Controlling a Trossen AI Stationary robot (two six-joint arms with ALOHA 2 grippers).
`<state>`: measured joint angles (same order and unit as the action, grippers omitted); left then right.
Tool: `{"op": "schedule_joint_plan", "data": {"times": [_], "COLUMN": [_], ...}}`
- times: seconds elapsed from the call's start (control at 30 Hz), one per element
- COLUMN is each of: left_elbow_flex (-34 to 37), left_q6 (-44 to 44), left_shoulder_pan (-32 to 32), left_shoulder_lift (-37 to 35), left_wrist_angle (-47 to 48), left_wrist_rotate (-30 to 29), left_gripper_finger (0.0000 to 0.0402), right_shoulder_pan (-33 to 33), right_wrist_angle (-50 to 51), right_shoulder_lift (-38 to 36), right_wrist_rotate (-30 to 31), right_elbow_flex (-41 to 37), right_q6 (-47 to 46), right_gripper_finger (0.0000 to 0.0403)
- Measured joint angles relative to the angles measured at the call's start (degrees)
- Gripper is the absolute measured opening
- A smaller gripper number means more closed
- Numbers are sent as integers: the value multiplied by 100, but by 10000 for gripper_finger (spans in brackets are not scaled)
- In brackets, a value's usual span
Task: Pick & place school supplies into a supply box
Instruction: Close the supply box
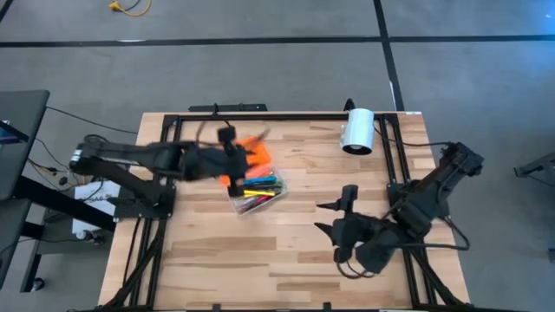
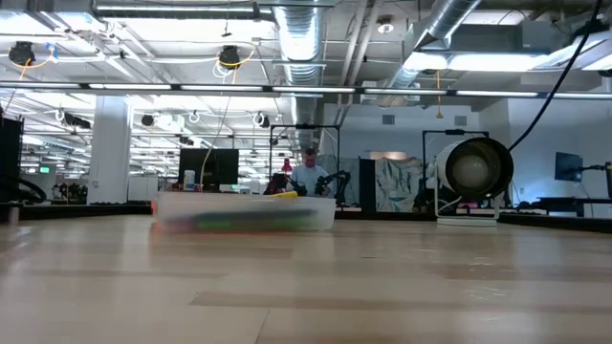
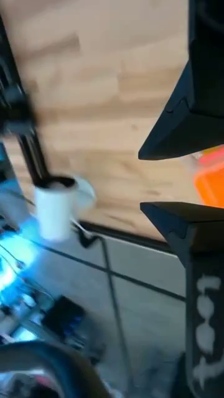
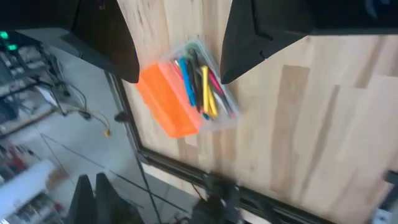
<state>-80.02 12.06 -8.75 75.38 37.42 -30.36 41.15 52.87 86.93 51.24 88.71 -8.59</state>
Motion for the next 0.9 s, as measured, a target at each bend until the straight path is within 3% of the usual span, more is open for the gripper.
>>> {"op": "schedule_joint_plan", "data": {"times": [0.17,0.33,0.47,0.6,0.9], "left_elbow_flex": [915,1788,2350,2667,2827], "left_q6": [-17,191,457,606,618], "left_shoulder_pan": [934,2072,3049,3823,4902], "left_shoulder_lift": [-766,-1308,-1496,-1316,-114], "left_wrist_angle": [-140,-429,-951,-1387,-1533], "left_wrist_rotate": [143,286,1452,2248,2259], "left_gripper_finger": [109,109,109,109,109], "right_shoulder_pan": [-393,-937,-1404,-1819,-2387], "right_wrist_angle": [-407,-1407,-2317,-2886,-3312], "right_shoulder_lift": [-2,146,413,833,1638], "right_wrist_rotate": [-39,-305,-699,-1272,-2626], "right_elbow_flex": [-462,-1261,-1645,-1681,-1679], "right_q6": [-7,565,1089,1207,1217], "right_gripper_finger": [221,221,221,221,221]}}
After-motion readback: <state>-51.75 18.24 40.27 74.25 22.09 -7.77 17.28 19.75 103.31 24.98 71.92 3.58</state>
